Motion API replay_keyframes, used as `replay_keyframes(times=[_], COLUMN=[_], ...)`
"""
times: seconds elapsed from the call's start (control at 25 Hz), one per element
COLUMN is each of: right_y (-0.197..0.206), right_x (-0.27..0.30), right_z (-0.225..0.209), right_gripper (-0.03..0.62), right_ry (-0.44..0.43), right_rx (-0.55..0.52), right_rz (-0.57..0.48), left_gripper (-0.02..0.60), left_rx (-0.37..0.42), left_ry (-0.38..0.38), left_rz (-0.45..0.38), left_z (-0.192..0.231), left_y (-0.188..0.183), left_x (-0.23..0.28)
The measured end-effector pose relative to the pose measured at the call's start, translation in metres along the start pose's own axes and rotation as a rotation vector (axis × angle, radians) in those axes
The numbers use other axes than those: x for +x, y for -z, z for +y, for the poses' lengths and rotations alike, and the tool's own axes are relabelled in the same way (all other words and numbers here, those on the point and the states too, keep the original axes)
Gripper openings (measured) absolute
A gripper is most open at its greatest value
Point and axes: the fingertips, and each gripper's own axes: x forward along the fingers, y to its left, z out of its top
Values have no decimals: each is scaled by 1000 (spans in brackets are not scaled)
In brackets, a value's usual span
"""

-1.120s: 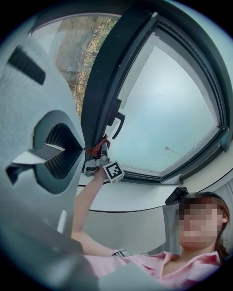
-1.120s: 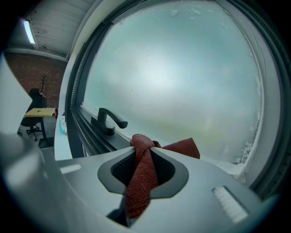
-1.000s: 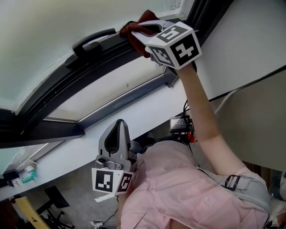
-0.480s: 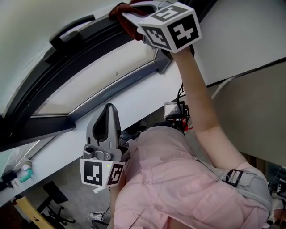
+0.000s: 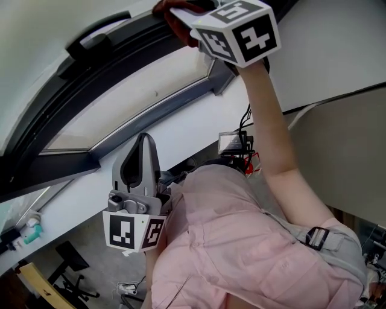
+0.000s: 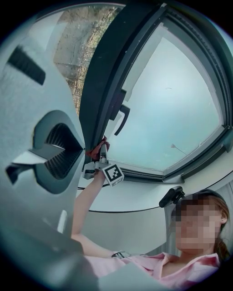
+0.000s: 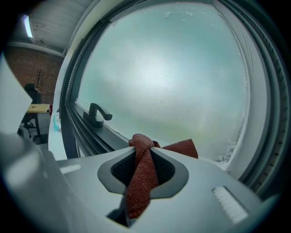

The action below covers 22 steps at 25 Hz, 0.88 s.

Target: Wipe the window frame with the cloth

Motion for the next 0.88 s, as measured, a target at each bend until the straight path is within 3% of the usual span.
replay_keyframes(times=[0.88], right_y=[19], right_x=[-19], right_z=[-59], right_gripper=[69], right_ry=[120], right_rx=[75], right_rz=[23], left_gripper=[-5], left_rx=[-9], left_ry=[6], left_rz=[0], left_z=[3], left_y=[-2], left_x=[-2])
